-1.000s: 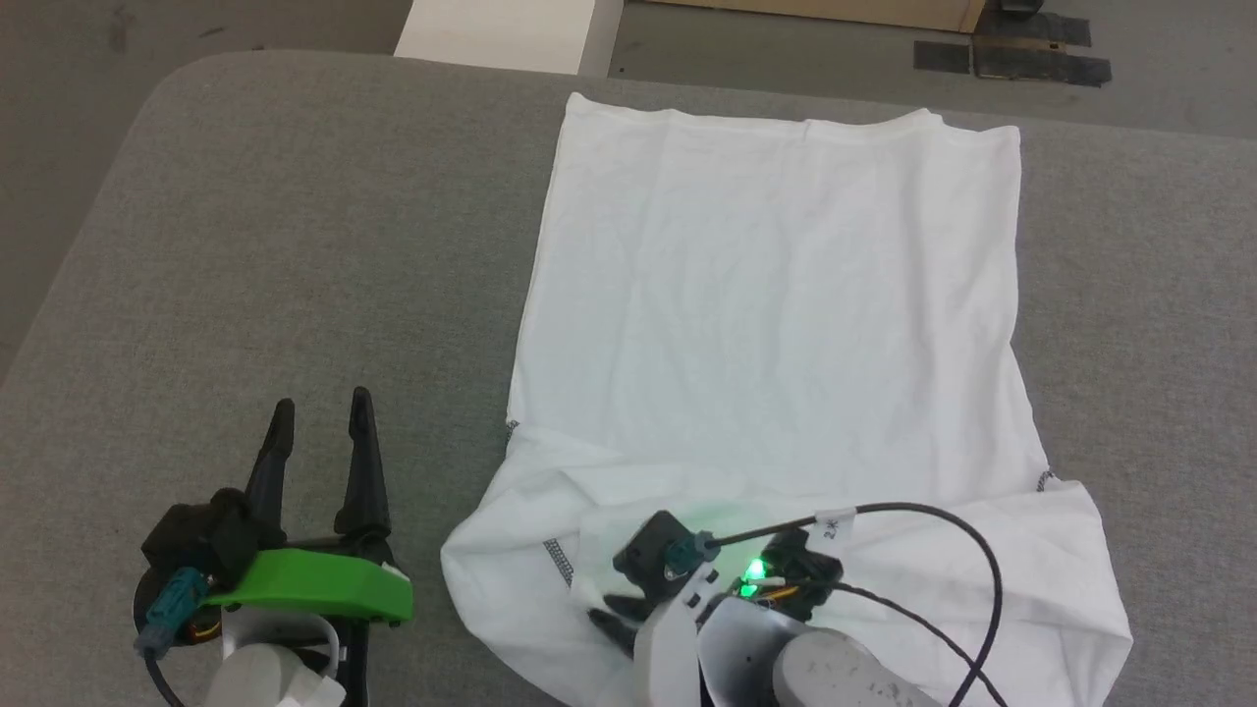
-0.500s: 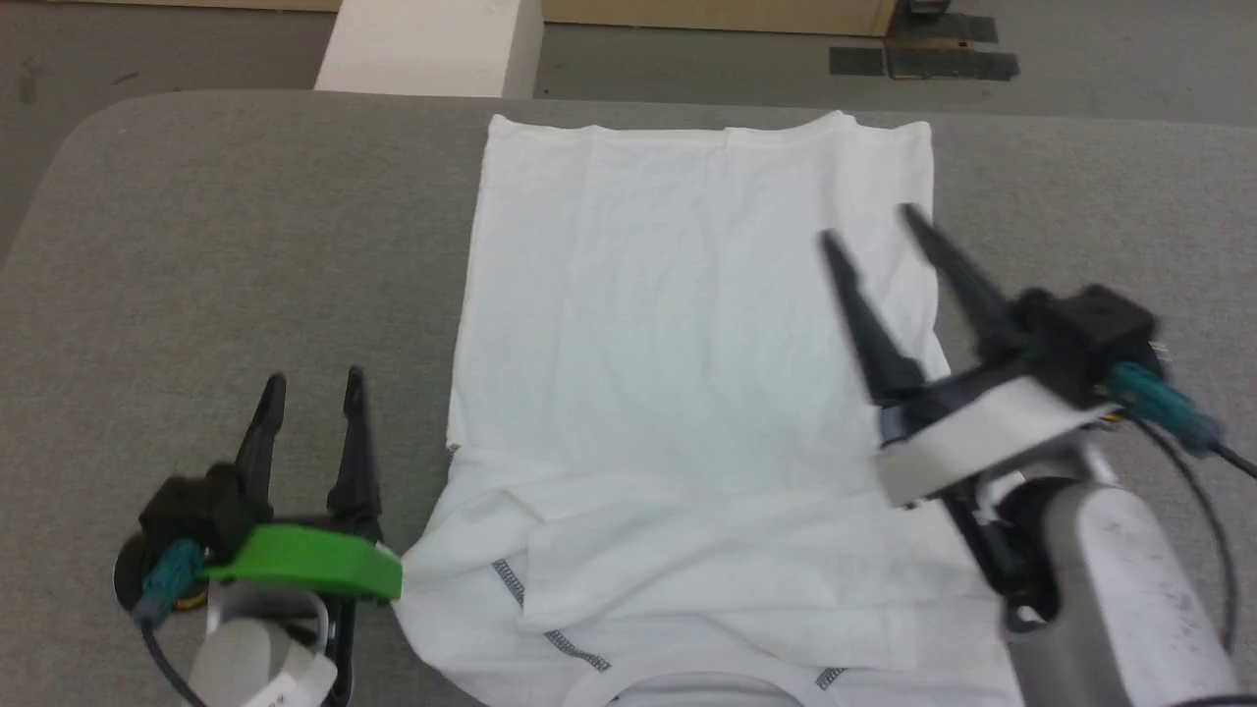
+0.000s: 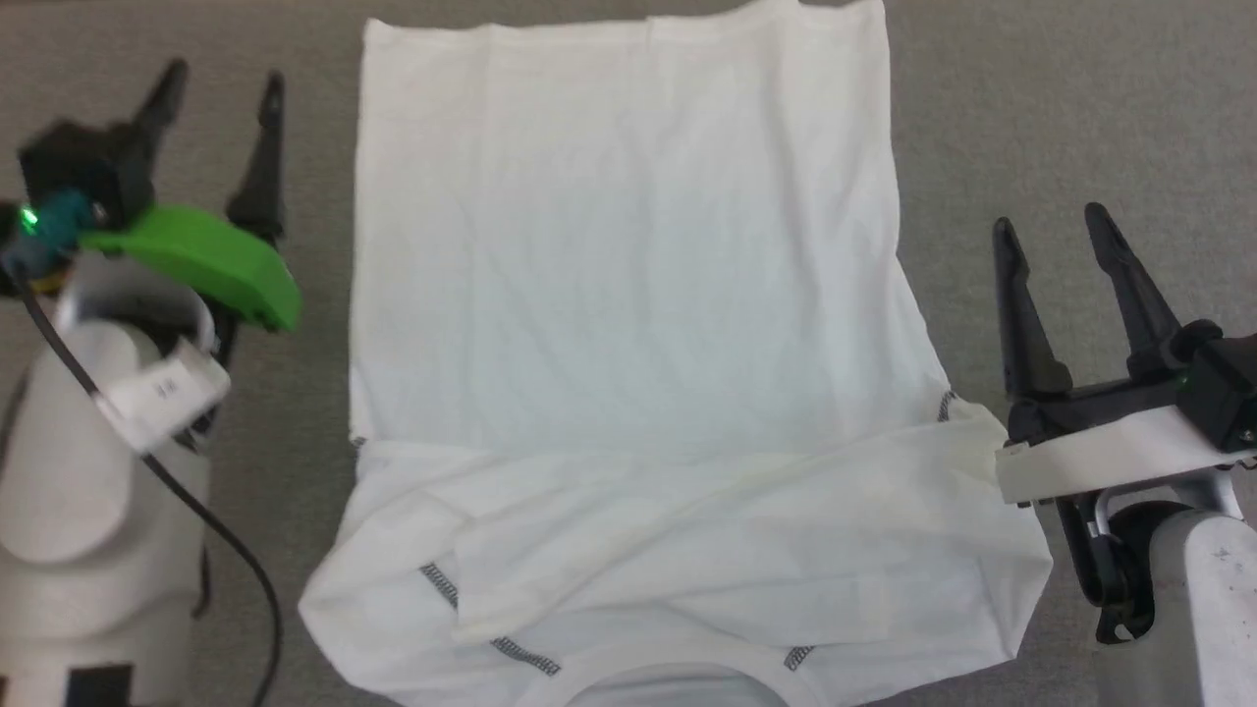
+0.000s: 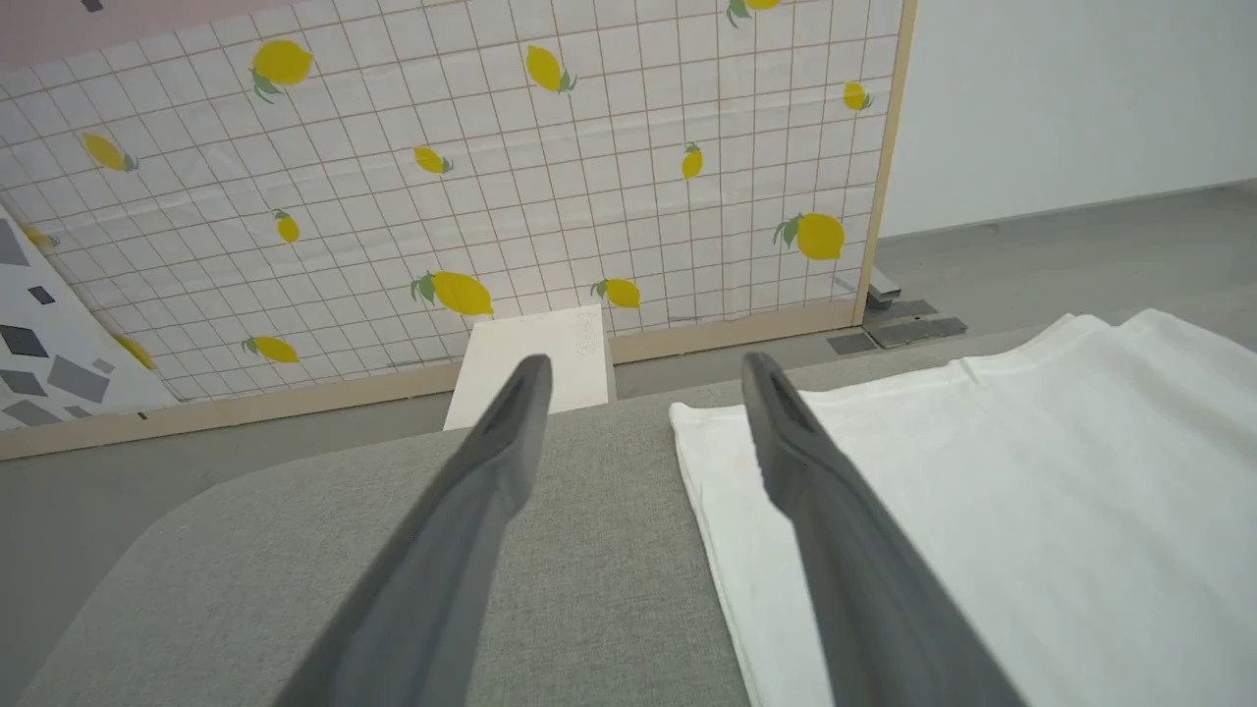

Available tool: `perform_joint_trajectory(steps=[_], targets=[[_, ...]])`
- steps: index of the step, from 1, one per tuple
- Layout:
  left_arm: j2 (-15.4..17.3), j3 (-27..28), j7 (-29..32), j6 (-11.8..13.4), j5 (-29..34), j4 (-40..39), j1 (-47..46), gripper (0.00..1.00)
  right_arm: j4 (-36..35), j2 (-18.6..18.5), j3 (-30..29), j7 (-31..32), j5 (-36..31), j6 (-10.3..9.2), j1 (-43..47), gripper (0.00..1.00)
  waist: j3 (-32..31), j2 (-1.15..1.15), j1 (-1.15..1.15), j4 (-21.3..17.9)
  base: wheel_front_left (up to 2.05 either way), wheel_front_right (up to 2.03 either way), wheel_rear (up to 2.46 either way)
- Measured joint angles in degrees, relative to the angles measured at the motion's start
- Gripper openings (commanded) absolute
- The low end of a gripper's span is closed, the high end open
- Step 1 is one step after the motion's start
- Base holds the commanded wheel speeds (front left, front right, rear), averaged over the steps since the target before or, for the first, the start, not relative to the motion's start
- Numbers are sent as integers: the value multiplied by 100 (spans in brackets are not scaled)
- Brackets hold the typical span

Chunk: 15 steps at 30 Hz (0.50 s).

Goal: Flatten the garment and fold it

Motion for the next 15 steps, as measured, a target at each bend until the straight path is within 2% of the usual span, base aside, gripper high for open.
perform_joint_trajectory(steps=[3,7,12,15], targets=[[359,-218,458,-2,-111,242,-555,100,-14,47,-85,-97,59,0,-42,100,276,0,0,-171,0,0,0],[738,-394,1131,-2,-580,503,-1201,100,-36,96,-157,-199,159,0,-163,100,631,0,0,-399,0,0,0],[1089,-237,2323,2,-1125,832,-1897,100,-56,126,-89,-322,254,0,-308,100,1094,0,1,-710,0,0,0],[1123,-134,2988,248,-1218,942,-2224,100,-48,131,-15,-378,296,0,-366,100,1340,0,1,-882,0,0,0]])
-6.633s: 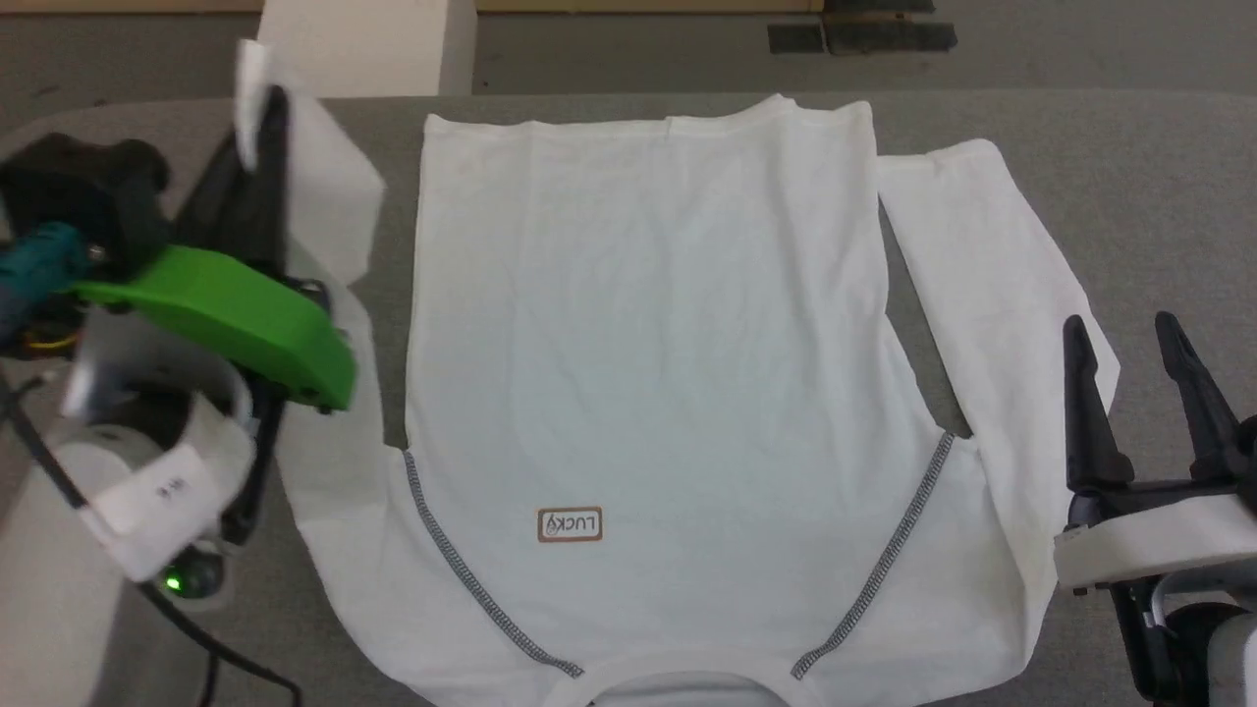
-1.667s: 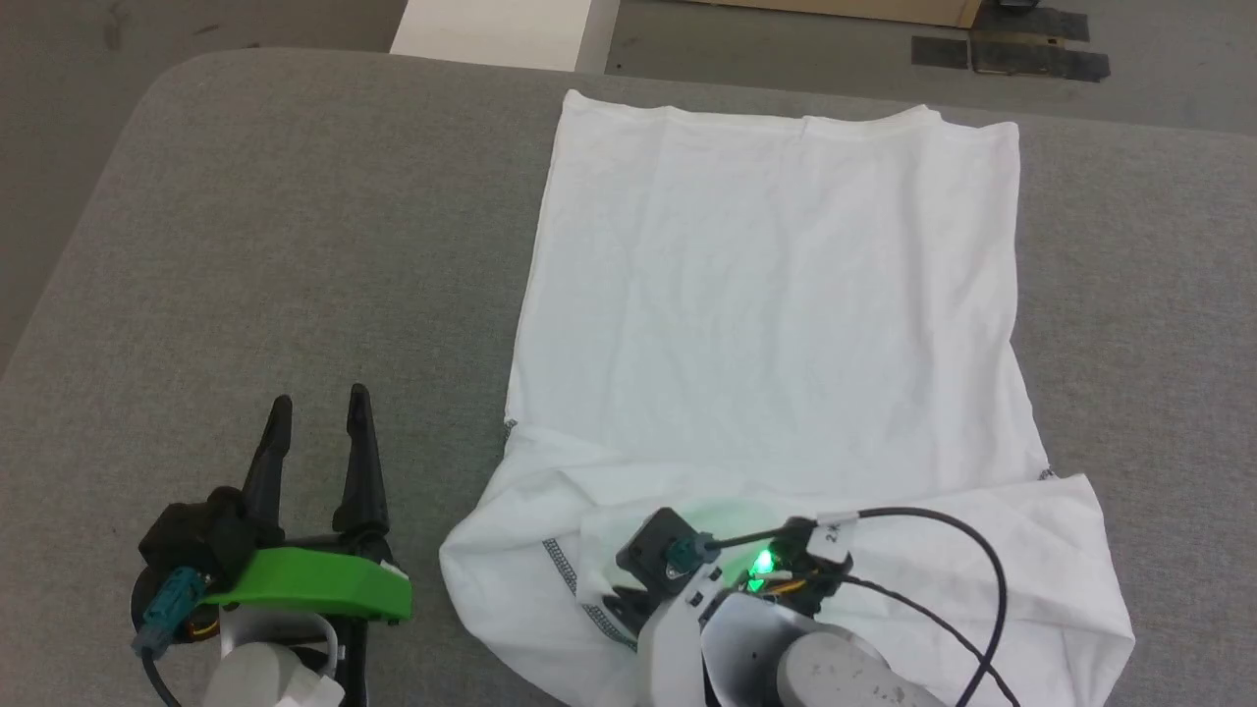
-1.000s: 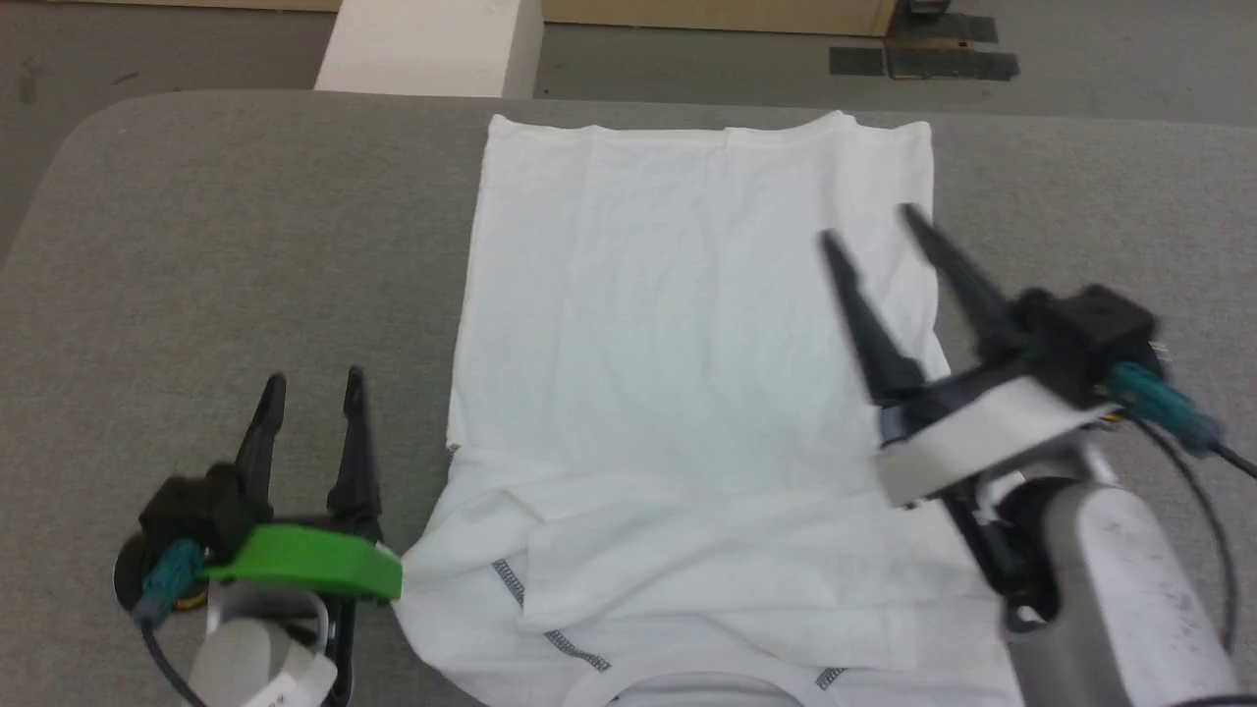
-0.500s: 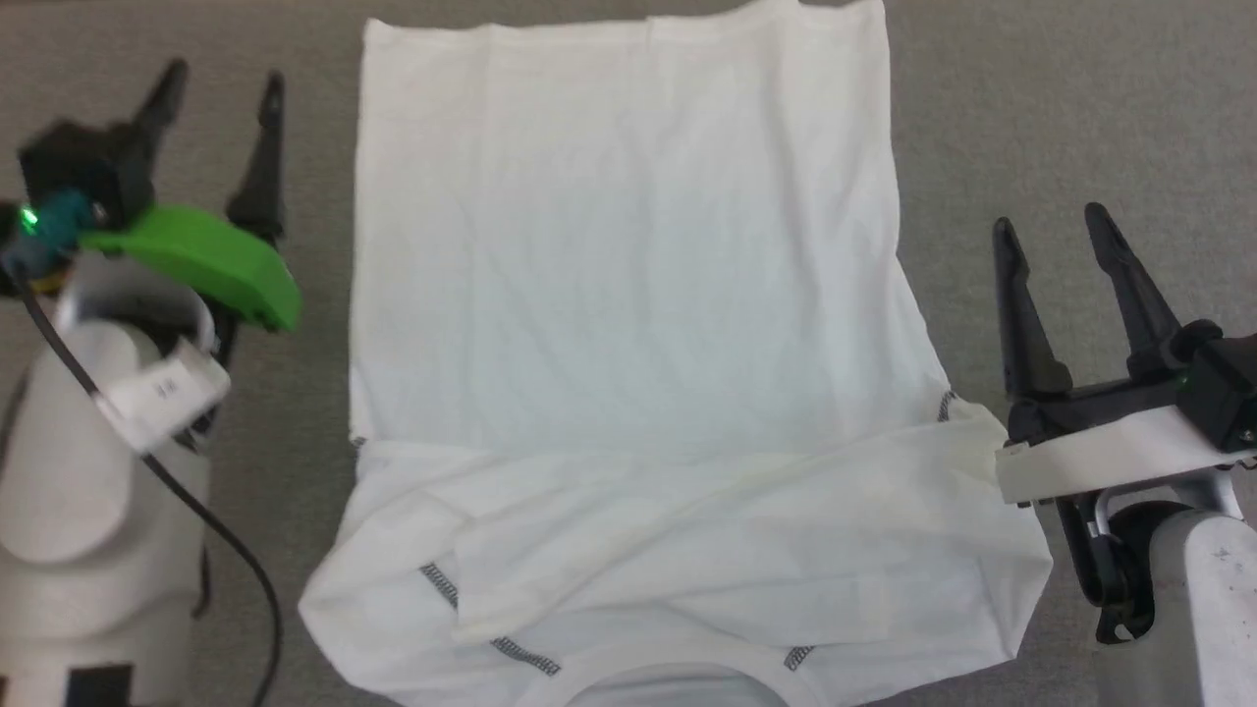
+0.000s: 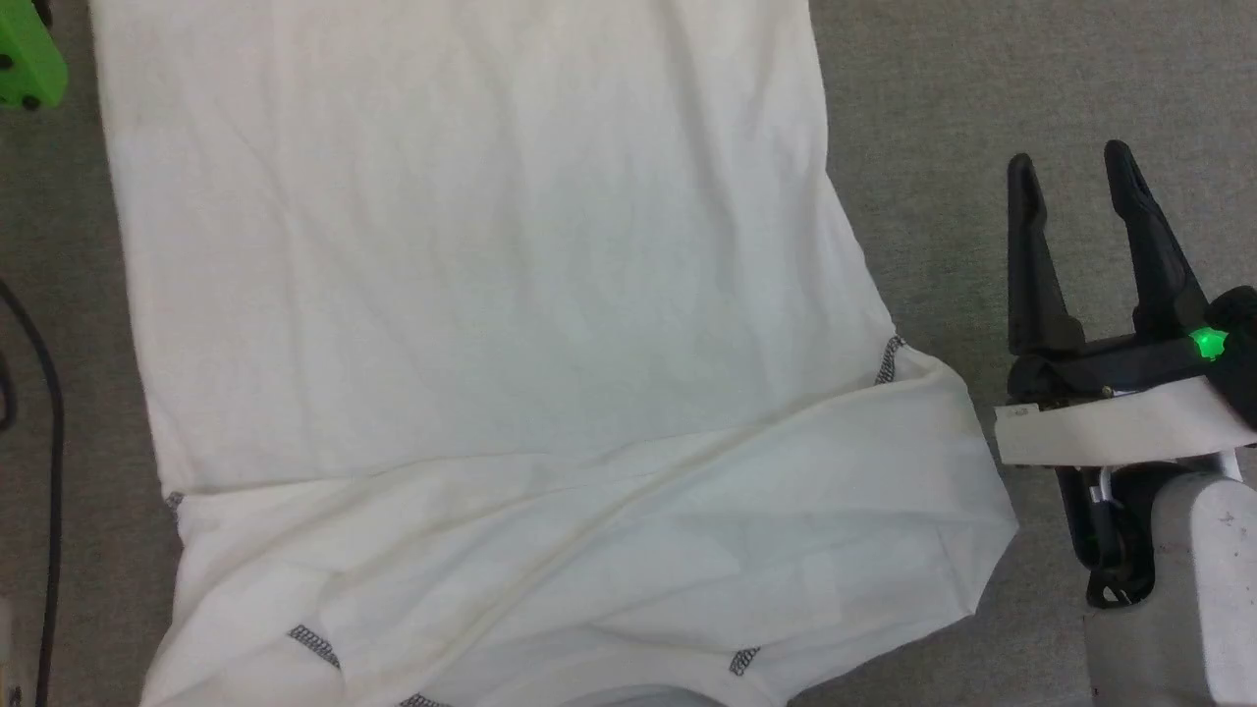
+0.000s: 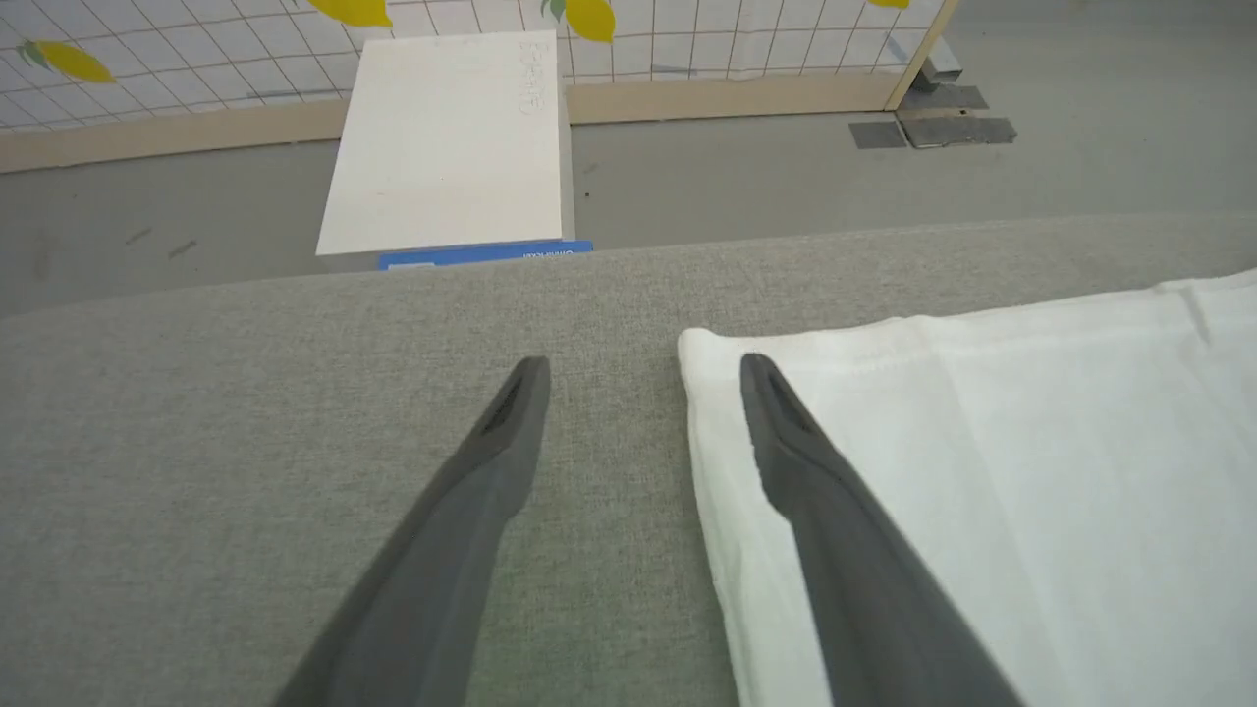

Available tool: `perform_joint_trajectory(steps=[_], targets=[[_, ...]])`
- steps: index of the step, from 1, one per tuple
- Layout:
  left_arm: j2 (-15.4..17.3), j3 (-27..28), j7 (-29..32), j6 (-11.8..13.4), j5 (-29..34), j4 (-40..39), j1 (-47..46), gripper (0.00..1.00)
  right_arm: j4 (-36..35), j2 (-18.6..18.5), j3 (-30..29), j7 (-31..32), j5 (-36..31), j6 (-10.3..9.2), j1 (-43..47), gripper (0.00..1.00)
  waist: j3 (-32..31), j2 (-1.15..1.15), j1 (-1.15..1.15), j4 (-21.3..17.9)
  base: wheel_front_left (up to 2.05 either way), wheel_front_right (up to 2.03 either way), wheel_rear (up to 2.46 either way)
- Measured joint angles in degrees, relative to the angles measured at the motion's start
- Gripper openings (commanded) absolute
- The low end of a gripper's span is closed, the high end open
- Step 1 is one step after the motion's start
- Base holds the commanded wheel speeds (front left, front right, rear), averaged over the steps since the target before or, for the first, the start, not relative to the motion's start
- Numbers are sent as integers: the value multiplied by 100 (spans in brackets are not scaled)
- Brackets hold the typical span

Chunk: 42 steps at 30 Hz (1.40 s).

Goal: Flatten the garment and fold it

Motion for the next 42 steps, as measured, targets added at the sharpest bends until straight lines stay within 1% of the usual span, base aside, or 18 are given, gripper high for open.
perform_joint_trajectory(steps=[2,4,6,12,13,14,15,16,19,21,23,26,28,31,32,35,39,42], targets=[[36,2,478,190,-1,36,-144,100,8,1,59,-46,60,0,-21,100,158,0,0,-114,0,0,0],[60,21,783,338,-1,31,-241,100,11,3,109,-74,115,0,-56,100,285,0,0,-212,0,0,0],[100,27,1038,481,2,18,-366,100,13,3,145,-99,151,0,-105,100,400,0,0,-300,0,0,0],[243,-20,1812,1079,185,-186,-655,100,31,3,215,-113,156,0,-165,100,694,0,0,-503,0,0,0],[269,-54,1906,1117,223,-227,-668,100,31,3,230,-111,156,0,-177,100,726,0,0,-518,0,0,0],[310,-107,2042,1123,256,-288,-691,52,31,3,246,-104,156,0,-203,100,763,0,0,-535,0,0,0],[331,-141,2202,1127,258,-346,-723,36,24,3,257,-85,142,0,-232,100,794,0,0,-546,0,0,0],[339,-166,2345,1126,257,-408,-743,0,14,5,258,-58,122,0,-256,100,815,0,0,-547,0,0,0],[332,-259,2686,1120,247,-624,-772,0,-75,1,312,78,27,0,-437,100,848,0,0,-505,0,0,0],[328,-300,2713,1118,243,-739,-769,0,-129,-10,414,235,-76,0,-706,100,863,0,0,-479,0,0,0],[325,-339,2713,1112,243,-812,-749,0,-135,-33,530,492,-88,0,-1142,100,876,0,0,-443,0,0,0],[254,-388,2648,1065,192,-899,-747,0,108,-103,604,1192,-60,1,-2065,100,889,0,0,-348,0,0,0],[207,-450,2553,1004,192,-937,-752,0,509,-101,620,1749,16,0,-2800,100,903,0,0,-263,0,0,0],[81,-549,2376,905,187,-953,-777,0,1327,-74,589,2593,219,0,-3806,100,925,0,0,-115,0,0,0],[27,-593,2301,859,175,-948,-781,0,1634,-47,546,2898,300,0,-4099,100,931,0,0,-52,0,0,0],[-175,-688,2119,795,120,-900,-826,0,2345,-14,368,3510,257,0,-4738,100,942,0,0,136,0,0,0],[-502,-865,1823,650,85,-725,-957,0,3305,-1,73,4262,-188,0,-5489,100,971,0,0,461,0,0,0],[-676,-983,1621,521,55,-602,-1051,0,3780,2,-55,4769,-651,0,-5845,100,1002,0,-1,694,0,0,0]])
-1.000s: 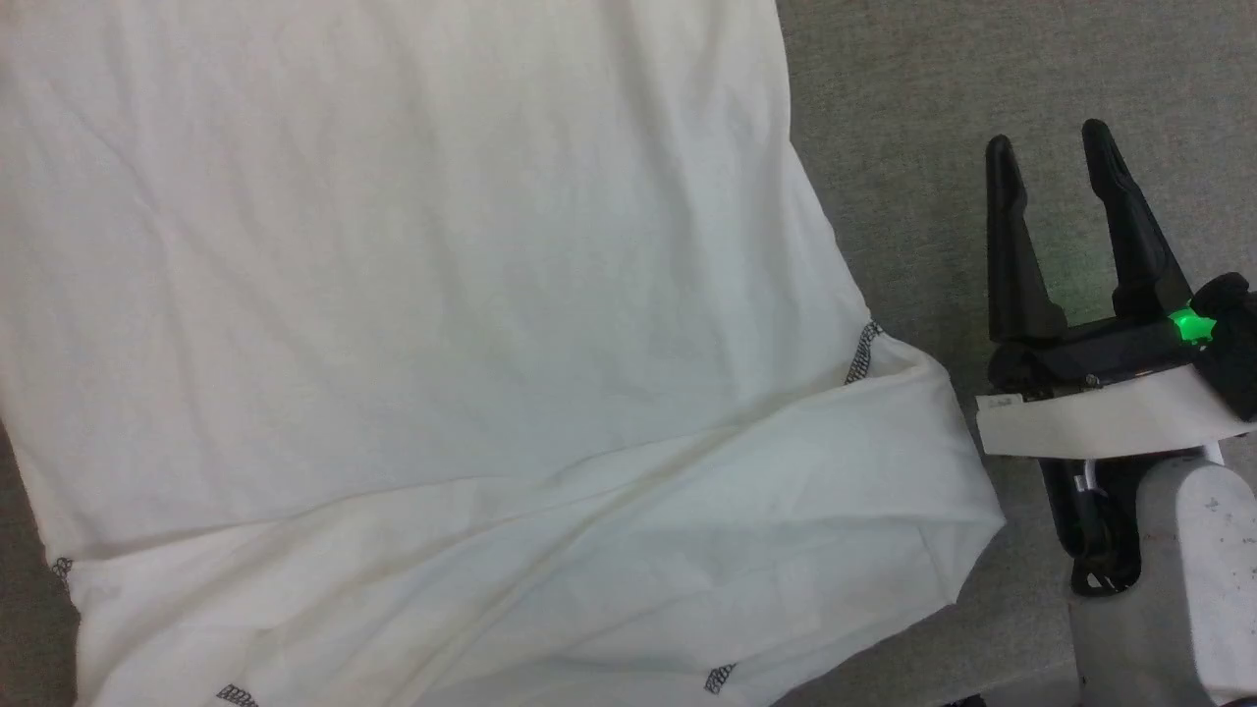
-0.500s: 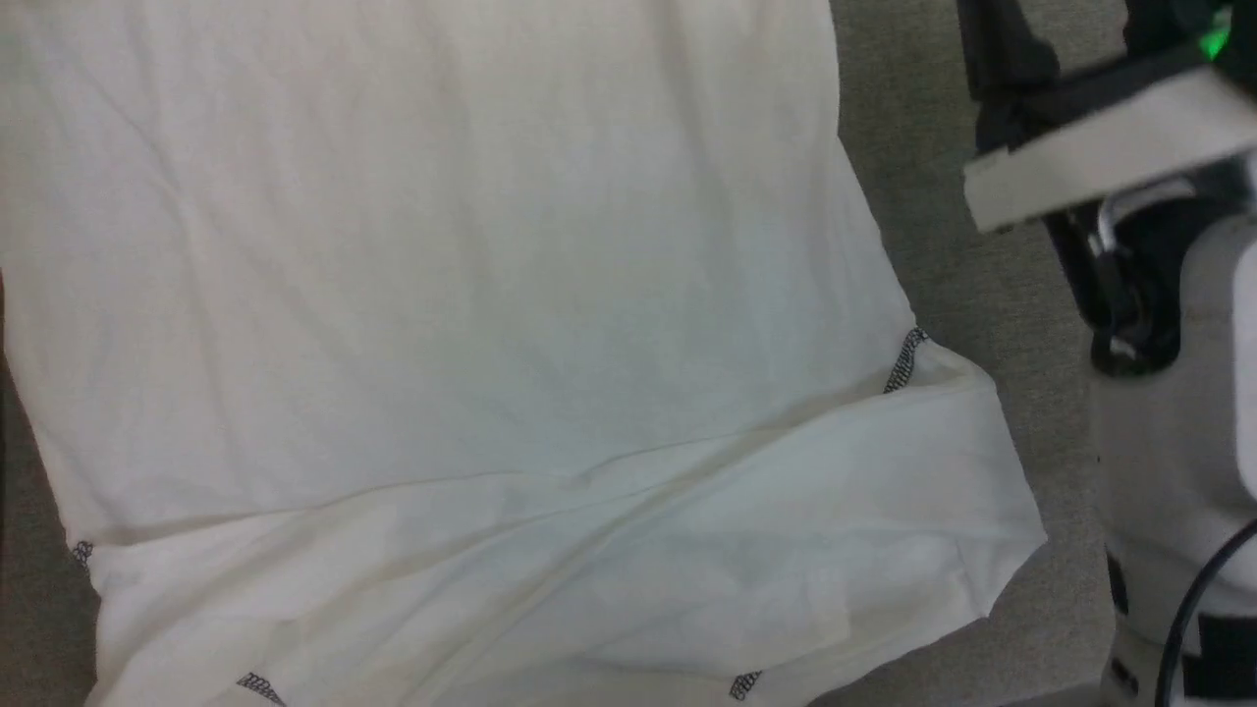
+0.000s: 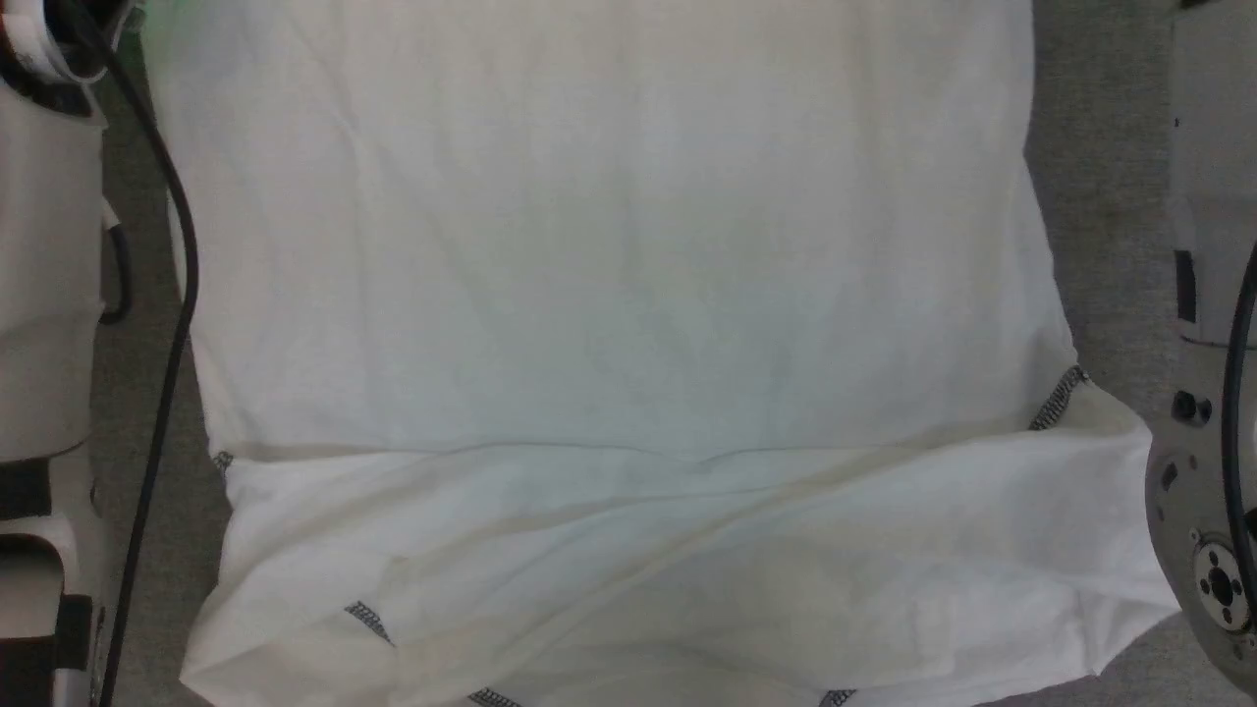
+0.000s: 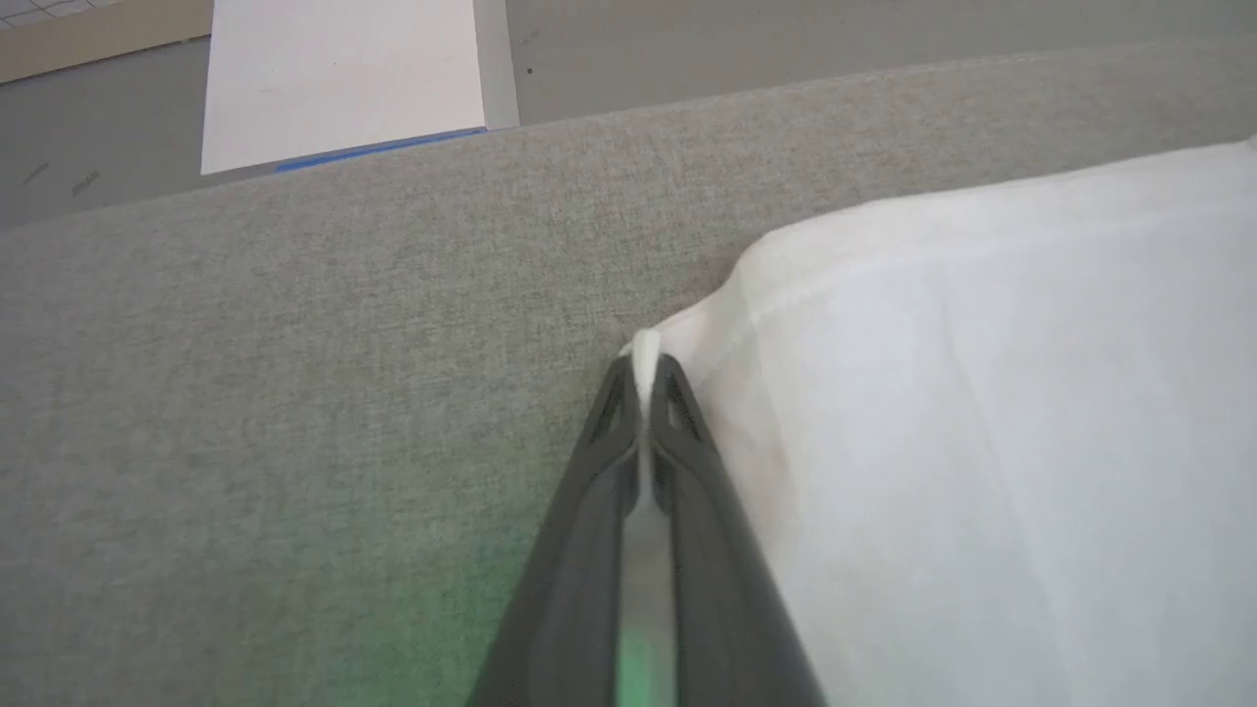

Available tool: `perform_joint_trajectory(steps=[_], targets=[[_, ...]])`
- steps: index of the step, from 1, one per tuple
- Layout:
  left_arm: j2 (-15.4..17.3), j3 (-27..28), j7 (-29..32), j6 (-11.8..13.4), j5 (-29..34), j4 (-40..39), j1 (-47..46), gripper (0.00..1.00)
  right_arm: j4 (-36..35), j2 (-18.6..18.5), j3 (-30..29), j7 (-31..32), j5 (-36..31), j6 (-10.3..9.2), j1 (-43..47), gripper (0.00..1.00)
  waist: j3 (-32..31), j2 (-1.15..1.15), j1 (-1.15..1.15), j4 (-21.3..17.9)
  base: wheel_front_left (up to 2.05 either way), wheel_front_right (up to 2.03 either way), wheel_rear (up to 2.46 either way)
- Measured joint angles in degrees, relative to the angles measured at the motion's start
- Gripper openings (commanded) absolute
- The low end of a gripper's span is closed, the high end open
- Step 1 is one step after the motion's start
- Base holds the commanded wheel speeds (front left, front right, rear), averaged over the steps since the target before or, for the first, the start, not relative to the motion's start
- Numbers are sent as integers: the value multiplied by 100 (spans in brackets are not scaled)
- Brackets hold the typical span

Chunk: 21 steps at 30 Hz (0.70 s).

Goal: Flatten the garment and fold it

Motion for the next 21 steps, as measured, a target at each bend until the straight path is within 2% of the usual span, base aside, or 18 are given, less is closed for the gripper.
perform_joint_trajectory(steps=[5,6,7,9,10,15,18,21], targets=[[-185,-115,-305,-161,-42,137,-87,0,427,19,-160,714,-495,0,-371,100,71,0,0,319,0,0,0],[-208,-131,-358,-171,-43,163,-102,0,459,18,-215,843,-597,0,-437,89,89,0,0,373,0,0,0],[-224,-145,-410,-207,-44,190,-126,0,481,18,-258,962,-701,0,-505,50,107,0,0,421,0,0,0],[-247,-158,-487,-219,-48,242,-166,0,487,19,-307,1158,-898,1,-599,20,137,0,0,489,0,0,0],[-257,-164,-539,-235,-48,263,-181,0,475,32,-333,1232,-972,1,-629,0,153,0,0,514,0,0,0],[-222,-180,-945,-298,-5,360,-227,0,325,55,-461,1155,-1220,1,-637,0,177,0,0,515,0,0,0],[-114,-165,-1510,-296,166,426,-280,0,178,42,-568,679,-1254,1,-613,0,169,0,0,471,0,0,0],[-46,-140,-2241,-164,453,521,-369,0,108,56,-647,1,-1272,2,-600,0,130,0,0,416,0,0,0]])
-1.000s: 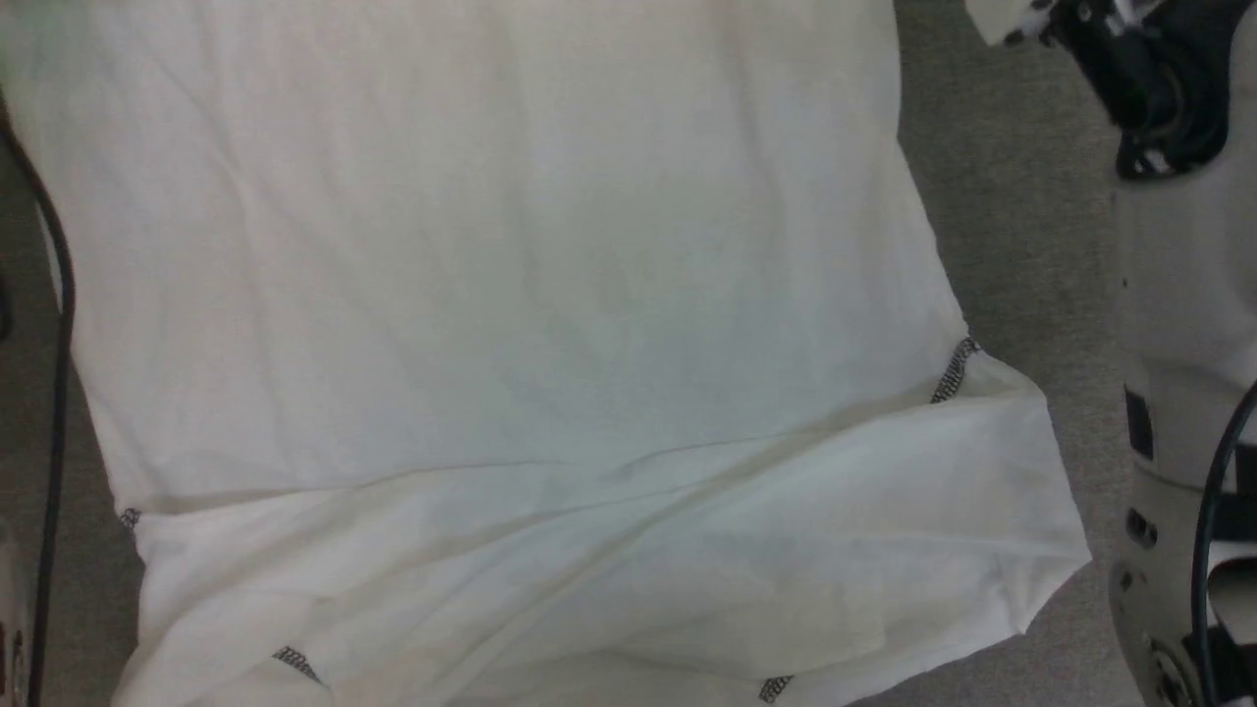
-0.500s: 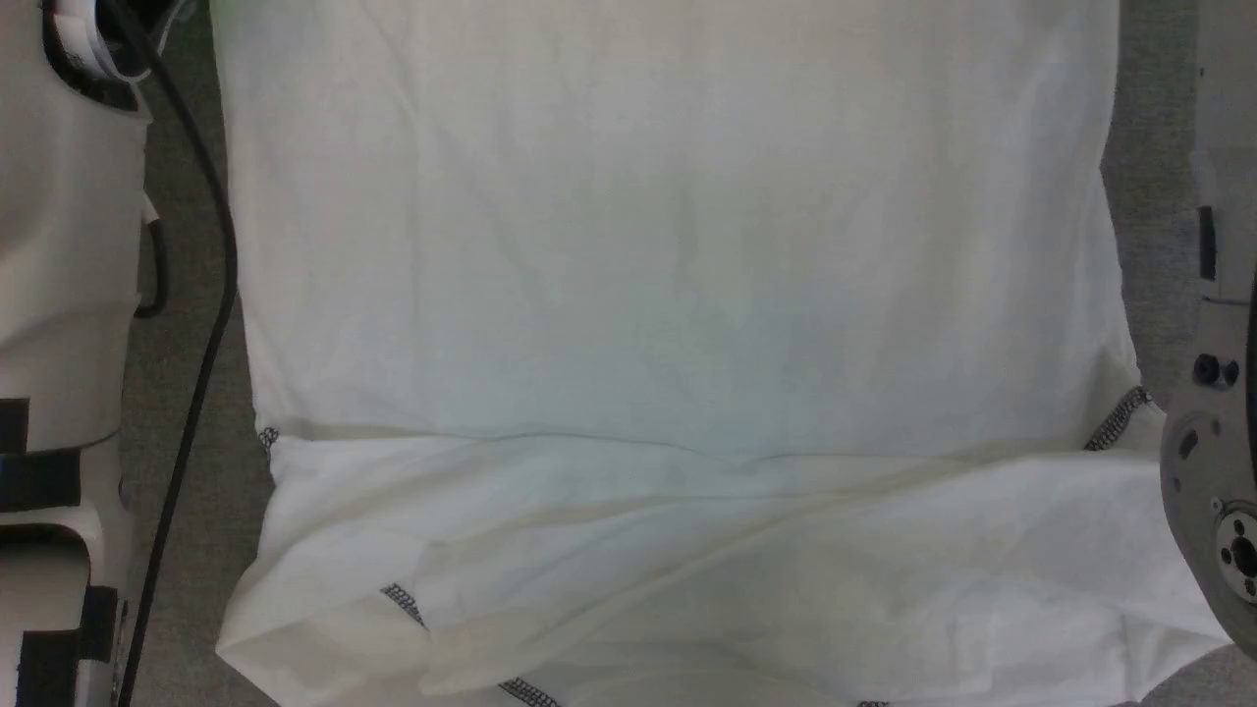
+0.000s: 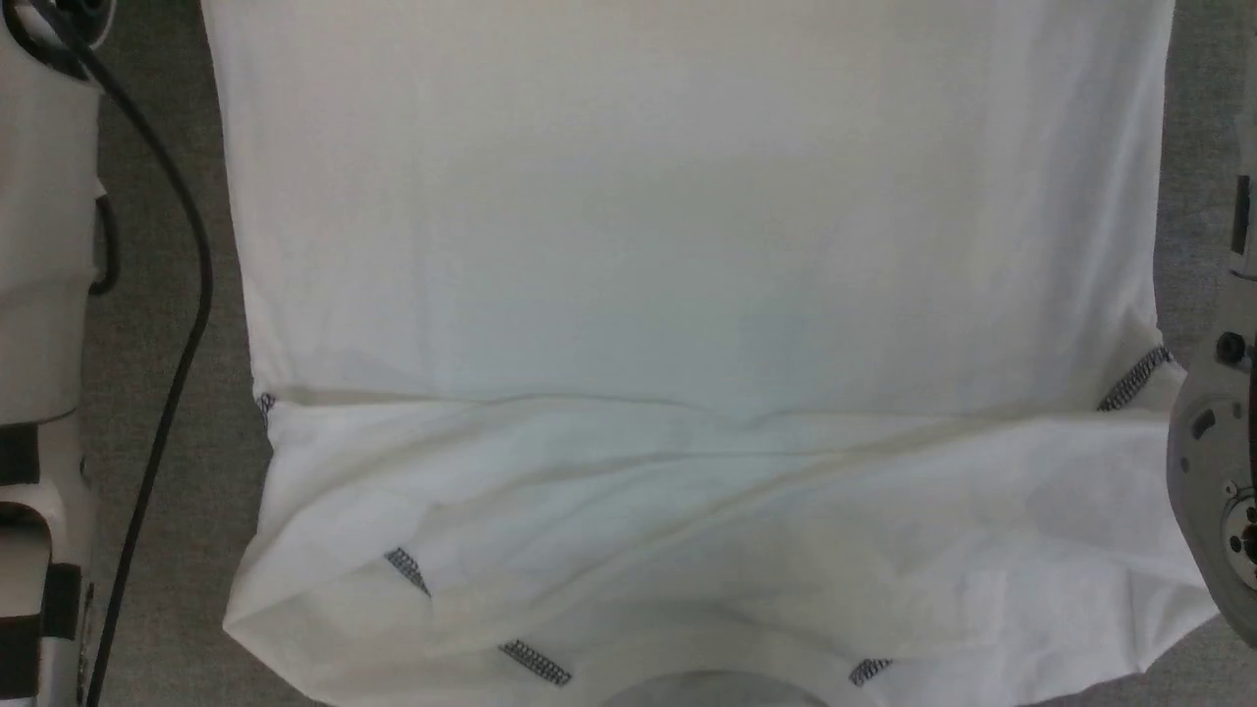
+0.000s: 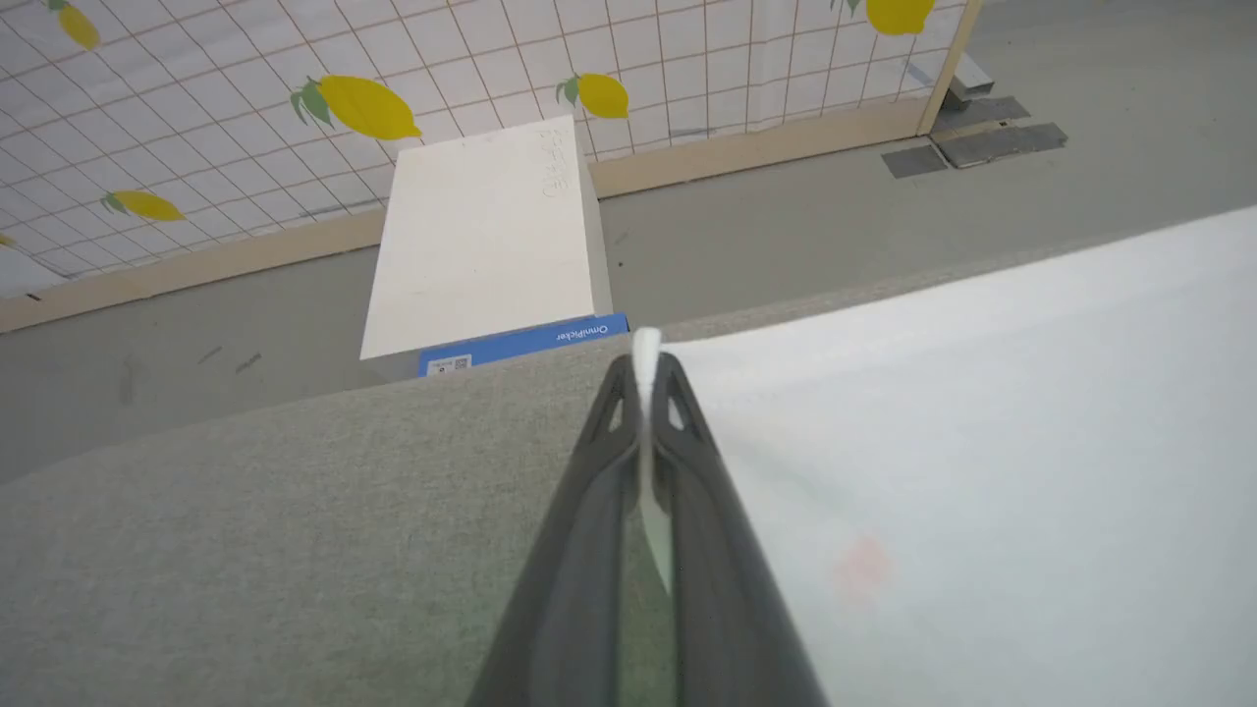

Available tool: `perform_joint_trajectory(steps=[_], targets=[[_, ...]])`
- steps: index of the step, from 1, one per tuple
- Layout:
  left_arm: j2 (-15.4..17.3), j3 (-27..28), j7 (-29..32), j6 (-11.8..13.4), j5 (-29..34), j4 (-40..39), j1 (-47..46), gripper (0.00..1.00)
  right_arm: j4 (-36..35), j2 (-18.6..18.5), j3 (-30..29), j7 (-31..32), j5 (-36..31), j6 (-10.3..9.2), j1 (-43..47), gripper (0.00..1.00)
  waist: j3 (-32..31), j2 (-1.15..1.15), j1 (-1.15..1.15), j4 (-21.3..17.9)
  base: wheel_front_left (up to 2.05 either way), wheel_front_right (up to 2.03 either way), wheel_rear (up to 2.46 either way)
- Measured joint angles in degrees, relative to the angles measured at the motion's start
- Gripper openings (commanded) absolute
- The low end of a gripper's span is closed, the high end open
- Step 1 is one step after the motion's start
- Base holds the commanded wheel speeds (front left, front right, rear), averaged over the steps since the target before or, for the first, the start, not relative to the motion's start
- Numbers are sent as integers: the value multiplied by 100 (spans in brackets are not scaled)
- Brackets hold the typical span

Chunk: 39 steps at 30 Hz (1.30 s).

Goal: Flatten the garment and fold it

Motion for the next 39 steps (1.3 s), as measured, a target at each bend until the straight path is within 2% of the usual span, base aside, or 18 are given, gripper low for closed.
perform_joint_trajectory(steps=[5,8,14,18,21,23,28,33,39], targets=[[36,59,-1056,238,303,194,-145,0,56,-2,-111,-931,58,1,-1,0,-127,0,0,-69,0,0,0],[60,54,-1532,259,370,342,-169,0,159,-1,-112,-1360,178,1,7,0,-246,0,0,-99,0,0,0],[41,55,-2075,26,193,493,66,0,183,-55,375,-2165,793,1,477,0,-599,0,0,-130,0,0,0],[46,102,-2363,-77,-53,312,803,0,-204,-308,1033,-2643,1479,0,1302,0,-968,0,0,-141,0,0,0],[58,111,-2420,-138,-181,21,1463,0,-699,-595,1401,-2846,1904,0,1994,0,-1255,0,-1,-141,0,0,0],[93,112,-2412,-141,-355,-455,2346,0,-1401,-968,1650,-2940,2274,0,2939,0,-1618,0,-1,-128,0,0,0],[185,190,-2205,44,-660,-1371,3932,0,-2486,-1329,1612,-2964,2542,0,4493,0,-2199,0,-1,-98,0,0,0],[193,168,-1879,281,-993,-2176,5530,0,-3257,-1372,1201,-2862,2650,0,5989,0,-2759,0,-1,-42,0,0,0],[136,2,-1645,344,-1361,-2572,6786,0,-3742,-1252,845,-2700,2658,1,7382,0,-3258,0,-1,86,0,0,0]])
